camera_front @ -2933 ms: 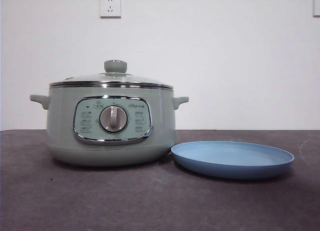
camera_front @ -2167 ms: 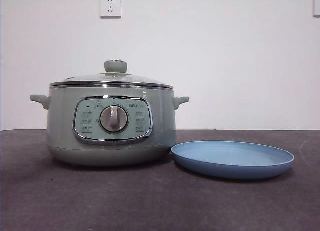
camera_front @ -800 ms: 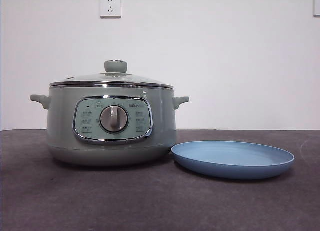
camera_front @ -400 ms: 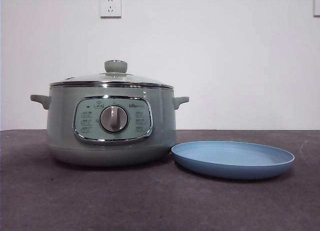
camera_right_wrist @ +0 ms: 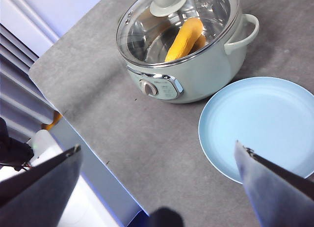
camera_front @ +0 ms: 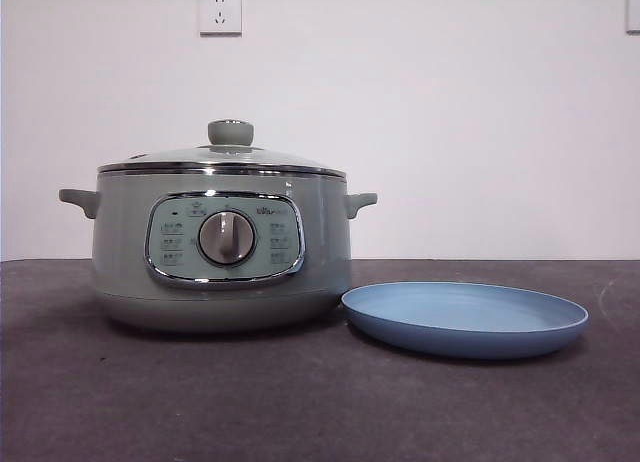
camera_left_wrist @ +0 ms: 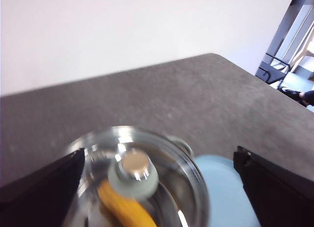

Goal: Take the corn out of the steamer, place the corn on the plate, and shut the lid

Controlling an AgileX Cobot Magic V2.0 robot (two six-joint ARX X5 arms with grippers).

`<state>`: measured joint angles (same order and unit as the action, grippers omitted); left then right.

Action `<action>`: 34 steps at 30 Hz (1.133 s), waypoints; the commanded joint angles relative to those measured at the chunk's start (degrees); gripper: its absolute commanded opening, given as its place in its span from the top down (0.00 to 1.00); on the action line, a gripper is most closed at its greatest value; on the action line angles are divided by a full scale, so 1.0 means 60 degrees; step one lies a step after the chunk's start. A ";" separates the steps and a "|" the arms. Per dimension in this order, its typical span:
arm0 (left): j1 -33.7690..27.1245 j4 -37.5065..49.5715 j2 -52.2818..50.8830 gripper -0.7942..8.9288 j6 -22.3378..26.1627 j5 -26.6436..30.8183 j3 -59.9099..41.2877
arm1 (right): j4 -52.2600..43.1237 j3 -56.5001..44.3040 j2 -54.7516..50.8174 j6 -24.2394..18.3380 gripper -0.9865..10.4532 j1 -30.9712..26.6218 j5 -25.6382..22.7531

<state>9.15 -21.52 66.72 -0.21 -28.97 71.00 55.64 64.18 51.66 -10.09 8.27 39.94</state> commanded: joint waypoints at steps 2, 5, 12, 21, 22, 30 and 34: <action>0.0557 0.0867 0.1002 0.22 0.0335 0.0849 0.0109 | -0.0066 0.0018 0.0018 -0.0040 0.44 0.0015 -0.0007; 0.0903 0.1417 0.1730 0.22 0.0346 0.1330 0.0109 | -0.0066 0.0018 0.0018 -0.0040 0.44 0.0015 -0.0146; 0.1504 0.2189 0.3279 0.22 0.0663 0.2113 0.0109 | -0.0055 0.0018 0.0018 0.0033 0.44 0.0015 -0.0484; 0.1774 0.2484 0.4371 0.22 0.0688 0.2608 0.0109 | -0.0051 0.0018 0.0018 0.0033 0.44 0.0015 -0.0488; 0.1781 0.2473 0.4419 0.22 0.0685 0.2652 0.0109 | -0.0051 0.0018 0.0018 0.0033 0.44 0.0015 -0.0488; 0.1792 0.2324 0.4503 0.28 0.0630 0.3067 0.0109 | -0.0055 0.0018 0.0018 0.0029 0.44 0.0015 -0.0488; 0.1800 0.2095 0.4528 0.28 0.0608 0.3060 0.0109 | -0.0055 0.0018 0.0018 0.0033 0.44 0.0015 -0.0488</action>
<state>19.70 -8.91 93.41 3.40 -10.66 71.79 55.66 64.18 51.75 -10.07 8.25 37.06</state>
